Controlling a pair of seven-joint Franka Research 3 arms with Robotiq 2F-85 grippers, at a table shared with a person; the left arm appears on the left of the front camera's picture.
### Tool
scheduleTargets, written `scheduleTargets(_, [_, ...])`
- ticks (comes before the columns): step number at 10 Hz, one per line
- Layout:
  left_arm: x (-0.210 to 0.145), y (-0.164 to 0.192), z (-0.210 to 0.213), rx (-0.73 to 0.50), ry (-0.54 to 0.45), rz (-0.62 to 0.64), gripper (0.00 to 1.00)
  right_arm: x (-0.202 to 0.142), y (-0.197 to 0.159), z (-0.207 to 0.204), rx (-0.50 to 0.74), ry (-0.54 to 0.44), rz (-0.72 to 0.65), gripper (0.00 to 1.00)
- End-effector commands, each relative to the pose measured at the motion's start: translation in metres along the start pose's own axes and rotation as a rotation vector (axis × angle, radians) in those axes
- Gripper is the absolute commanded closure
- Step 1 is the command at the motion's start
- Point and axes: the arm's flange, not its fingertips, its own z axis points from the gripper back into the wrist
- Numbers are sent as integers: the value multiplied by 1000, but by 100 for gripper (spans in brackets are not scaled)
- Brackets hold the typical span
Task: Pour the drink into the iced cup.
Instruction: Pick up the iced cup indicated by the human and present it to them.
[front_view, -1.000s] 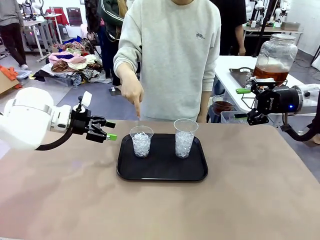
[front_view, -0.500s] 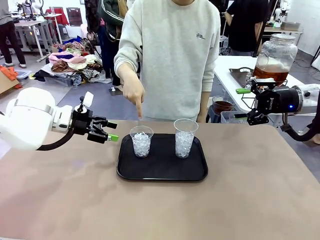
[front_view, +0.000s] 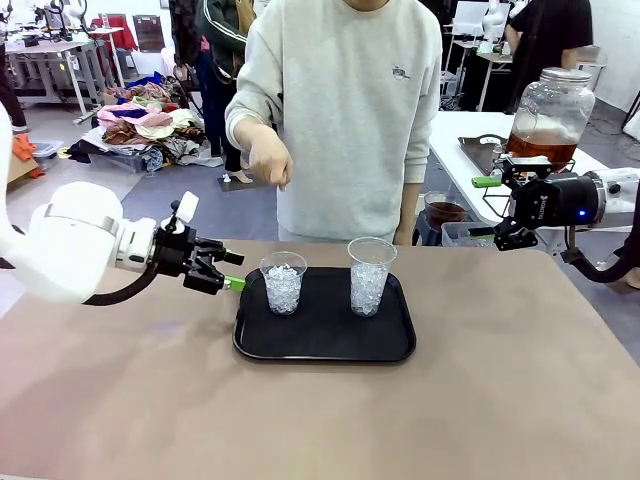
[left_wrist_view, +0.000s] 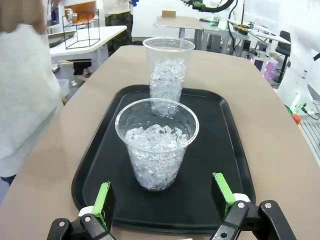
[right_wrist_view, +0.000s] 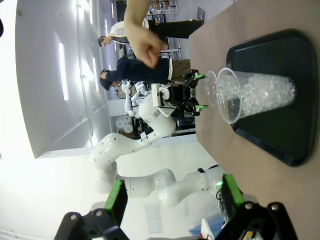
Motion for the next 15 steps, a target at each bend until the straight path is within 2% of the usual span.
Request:
scheduleTargets(1, [-5, 5, -4, -31, -14, -48, 0, 0, 2, 0, 2, 0, 3, 0])
scheduleTargets(10, [-18, 12, -32, -114, -63, -34, 0, 0, 2, 0, 2, 0, 3, 0])
scheduleTargets(15, [-20, 16, -44, -70, -44, -56, 0, 0, 2, 0, 2, 0, 3, 0])
